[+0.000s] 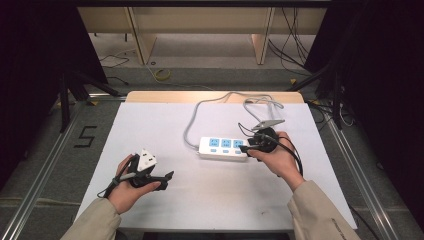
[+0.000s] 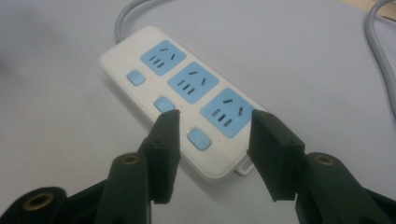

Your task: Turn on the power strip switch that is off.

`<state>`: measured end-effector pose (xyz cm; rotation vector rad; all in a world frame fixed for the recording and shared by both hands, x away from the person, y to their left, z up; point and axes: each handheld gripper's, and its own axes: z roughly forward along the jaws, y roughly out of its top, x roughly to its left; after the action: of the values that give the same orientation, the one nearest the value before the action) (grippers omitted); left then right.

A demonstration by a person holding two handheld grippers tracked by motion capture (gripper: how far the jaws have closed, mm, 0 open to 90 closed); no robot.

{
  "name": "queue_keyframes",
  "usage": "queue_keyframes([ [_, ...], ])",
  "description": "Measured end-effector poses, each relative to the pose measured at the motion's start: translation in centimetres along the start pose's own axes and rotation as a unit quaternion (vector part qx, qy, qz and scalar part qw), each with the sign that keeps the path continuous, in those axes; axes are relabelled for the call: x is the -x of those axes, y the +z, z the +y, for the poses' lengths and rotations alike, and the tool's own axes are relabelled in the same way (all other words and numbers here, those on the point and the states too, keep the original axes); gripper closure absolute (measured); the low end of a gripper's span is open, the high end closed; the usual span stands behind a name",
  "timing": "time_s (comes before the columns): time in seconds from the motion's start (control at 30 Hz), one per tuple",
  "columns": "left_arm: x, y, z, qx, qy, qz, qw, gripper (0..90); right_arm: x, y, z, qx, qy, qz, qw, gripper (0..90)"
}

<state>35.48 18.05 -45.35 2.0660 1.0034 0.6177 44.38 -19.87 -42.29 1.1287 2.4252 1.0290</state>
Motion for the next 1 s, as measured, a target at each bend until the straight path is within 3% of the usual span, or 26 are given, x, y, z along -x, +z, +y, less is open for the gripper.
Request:
queue_keyframes([
  [0.47,0.0,0.0,-0.1,-0.003,-0.001,0.0,1.0,16.0,1.1,-3.5,-4.4,0.034,0.015,-0.003,0.9993,42.7],
  [1.0,0.0,-0.1,-0.1,-0.003,-0.001,0.0,1.0,16.0,1.0,-6.5,-9.3,0.076,0.037,-0.008,0.9964,37.9],
])
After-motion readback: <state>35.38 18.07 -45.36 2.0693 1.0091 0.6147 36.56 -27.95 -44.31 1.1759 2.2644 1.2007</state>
